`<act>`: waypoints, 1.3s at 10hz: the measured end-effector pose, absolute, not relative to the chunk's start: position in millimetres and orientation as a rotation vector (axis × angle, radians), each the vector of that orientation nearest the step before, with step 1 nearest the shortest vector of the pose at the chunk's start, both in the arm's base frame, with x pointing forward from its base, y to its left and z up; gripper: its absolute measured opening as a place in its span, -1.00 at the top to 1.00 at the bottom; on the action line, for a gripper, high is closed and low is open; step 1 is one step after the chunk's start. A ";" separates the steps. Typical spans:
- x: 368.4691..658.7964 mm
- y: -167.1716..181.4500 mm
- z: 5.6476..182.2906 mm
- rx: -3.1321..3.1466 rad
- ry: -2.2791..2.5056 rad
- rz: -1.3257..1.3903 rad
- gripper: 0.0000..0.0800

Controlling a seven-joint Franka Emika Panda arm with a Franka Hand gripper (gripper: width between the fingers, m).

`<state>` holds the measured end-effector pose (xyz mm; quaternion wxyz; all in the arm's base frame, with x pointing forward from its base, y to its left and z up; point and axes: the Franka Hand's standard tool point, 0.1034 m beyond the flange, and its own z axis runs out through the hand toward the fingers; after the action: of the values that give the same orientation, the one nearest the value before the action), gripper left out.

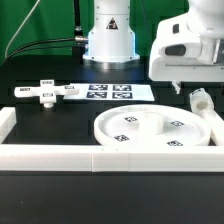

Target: Assemble round table

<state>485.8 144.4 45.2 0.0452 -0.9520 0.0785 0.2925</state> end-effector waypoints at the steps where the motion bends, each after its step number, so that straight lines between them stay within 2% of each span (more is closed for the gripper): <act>1: 485.8 144.1 43.8 -2.890 0.237 0.952 -0.62; 3: 474.5 149.5 38.6 -2.797 0.220 1.197 -0.62; 6: 468.5 151.2 26.3 -2.698 0.189 1.424 -0.62; 7: 468.2 151.3 19.1 -2.686 0.187 1.446 -0.62; 12: 469.4 154.2 5.2 -2.710 0.185 1.393 -0.62; 13: 469.1 154.7 4.1 -2.711 0.185 1.390 -0.31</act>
Offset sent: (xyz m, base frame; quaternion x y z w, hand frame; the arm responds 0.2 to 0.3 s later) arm -0.0016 0.0186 -0.0073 0.0153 -0.1194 0.0194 0.9925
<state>469.1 154.7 4.1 0.0446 -0.8874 0.0606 0.4548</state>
